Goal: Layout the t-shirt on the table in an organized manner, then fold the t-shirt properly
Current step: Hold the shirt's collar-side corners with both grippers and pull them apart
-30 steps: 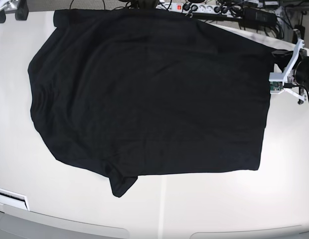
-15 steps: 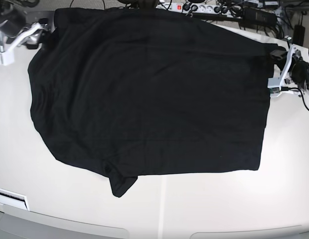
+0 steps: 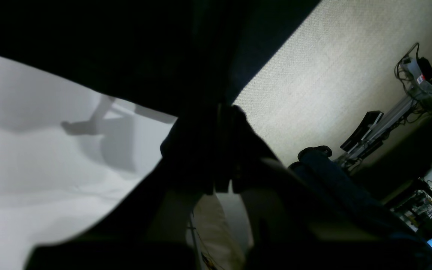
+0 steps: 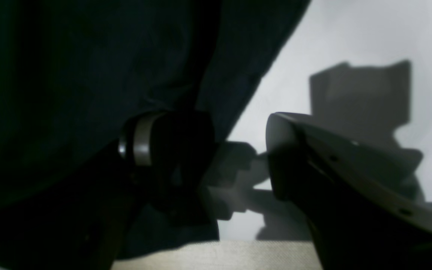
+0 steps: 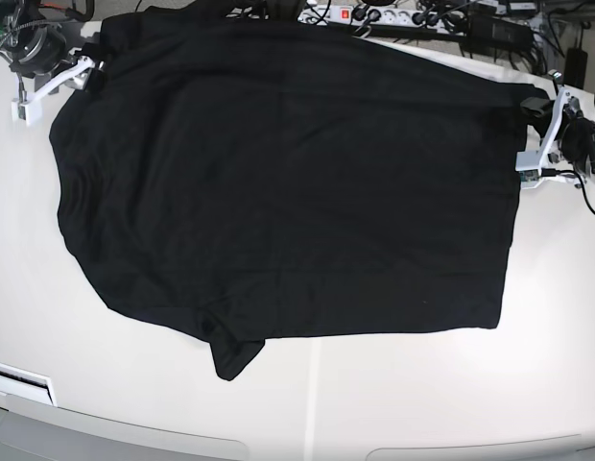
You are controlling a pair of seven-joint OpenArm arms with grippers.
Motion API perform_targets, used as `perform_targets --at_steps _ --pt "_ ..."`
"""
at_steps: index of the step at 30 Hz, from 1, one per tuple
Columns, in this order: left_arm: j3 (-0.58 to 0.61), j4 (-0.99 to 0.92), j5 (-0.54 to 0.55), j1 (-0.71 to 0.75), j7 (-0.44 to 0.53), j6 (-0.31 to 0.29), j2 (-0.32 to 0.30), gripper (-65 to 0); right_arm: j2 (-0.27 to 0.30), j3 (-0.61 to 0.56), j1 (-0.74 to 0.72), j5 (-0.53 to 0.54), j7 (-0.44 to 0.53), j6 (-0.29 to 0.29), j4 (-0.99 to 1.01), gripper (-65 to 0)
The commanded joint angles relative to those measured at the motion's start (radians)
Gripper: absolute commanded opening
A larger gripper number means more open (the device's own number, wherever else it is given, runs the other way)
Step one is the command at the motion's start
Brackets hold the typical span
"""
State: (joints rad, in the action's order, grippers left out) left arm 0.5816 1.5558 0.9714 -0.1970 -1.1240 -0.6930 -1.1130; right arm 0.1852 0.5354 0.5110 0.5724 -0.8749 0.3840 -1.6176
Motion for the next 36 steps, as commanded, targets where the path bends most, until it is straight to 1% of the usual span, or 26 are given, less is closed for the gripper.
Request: perform_targets --at_steps 1,4,7,10,11,12,14,19,21,22,23,24,25,27,28,29,30,31,32,35,36 --pt "-0.013 0.006 0.009 -0.014 -0.001 -0.005 -0.025 -65.0 0.013 0.006 0.004 -0.004 0.008 0.001 -0.008 -24.8" --pt "-0.013 0.006 0.009 -0.014 -0.002 -0.005 -0.025 -65.0 0.013 0.006 0.004 -0.014 0.008 -0.004 -0.008 -24.8" --pt "-0.013 0.006 -0.006 -0.014 -0.002 -0.005 -0.026 -65.0 0.013 0.006 0.004 -0.102 0.013 -0.101 -0.008 -24.8" --pt "-0.013 0.006 -0.114 -0.017 0.001 -0.005 -0.026 -65.0 0.016 0.007 0.004 -0.162 0.015 -0.166 -0.008 -24.8" --pt "-0.013 0.006 -0.144 -0.017 0.003 -0.005 -0.026 -65.0 0.016 0.007 0.004 -0.162 0.015 -0.175 -0.008 -24.8" --pt "-0.013 0.006 -0.156 -0.017 0.002 -0.005 -0.026 -65.0 0.017 0.007 0.004 -0.156 0.015 -0.174 -0.008 -24.8" --pt "-0.013 0.006 -0.142 -0.016 0.002 -0.005 -0.026 -65.0 0.017 0.007 0.004 -0.144 0.015 -0.142 -0.008 -24.8" --pt "-0.013 0.006 -0.144 -0.016 0.002 -0.005 -0.026 -65.0 0.018 0.007 0.004 -0.014 -0.017 0.001 -0.008 -24.8" --pt "-0.013 0.006 -0.145 -0.016 0.002 -0.005 -0.026 -65.0 0.018 0.007 0.004 -0.003 -0.023 0.017 -0.008 -24.8" --pt "-0.013 0.006 -0.145 -0.016 0.002 0.003 -0.026 -65.0 0.018 0.007 0.004 -0.004 -0.023 0.017 -0.008 -24.8" --pt "-0.013 0.006 -0.145 -0.016 0.002 0.024 -0.026 -65.0 0.018 0.007 0.004 -0.013 -0.021 0.015 -0.008 -24.8" --pt "-0.013 0.006 -0.147 -0.016 0.002 0.039 -0.026 -65.0 0.017 0.007 0.004 -0.036 -0.018 -0.001 -0.008 -24.8" --pt "-0.013 0.006 -0.15 -0.016 0.003 0.048 -0.026 -65.0 0.017 0.007 0.004 -0.069 -0.016 -0.034 -0.008 -24.8" --pt "-0.013 0.006 -0.15 -0.016 0.003 0.075 -0.026 -65.0 0.017 0.007 0.004 -0.16 -0.002 -0.132 -0.008 -25.5" --pt "-0.013 0.006 -0.143 -0.016 0.002 0.093 -0.026 -65.0 0.017 0.007 0.004 -0.2 0.001 -0.179 -0.008 -27.9" --pt "-0.013 0.006 -0.129 -0.016 0.003 0.108 -0.026 -65.0 0.018 0.007 0.004 -0.221 0.0 -0.214 -0.008 -31.1" --pt "-0.013 0.006 -0.104 -0.016 0.001 0.111 -0.026 -65.0 0.018 0.007 0.004 -0.23 0.0 -0.232 -0.008 -34.7" --pt "-0.013 0.006 -0.075 -0.016 -0.002 0.109 -0.026 -65.0 0.018 0.007 0.004 -0.23 -0.003 -0.228 -0.008 -37.5" --pt "-0.013 0.006 -0.043 -0.016 -0.008 0.103 -0.025 -65.0 0.018 0.007 0.004 -0.227 -0.012 -0.206 -0.008 -38.8" --pt "-0.013 0.006 0.039 -0.016 -0.055 0.036 -0.026 -65.0 0.024 0.007 0.004 -0.144 -0.055 -0.09 -0.008 -38.7" --pt "-0.013 0.006 0.045 -0.016 -0.069 0.024 -0.026 -65.0 0.03 0.007 0.004 -0.116 -0.062 -0.058 -0.008 -38.7"
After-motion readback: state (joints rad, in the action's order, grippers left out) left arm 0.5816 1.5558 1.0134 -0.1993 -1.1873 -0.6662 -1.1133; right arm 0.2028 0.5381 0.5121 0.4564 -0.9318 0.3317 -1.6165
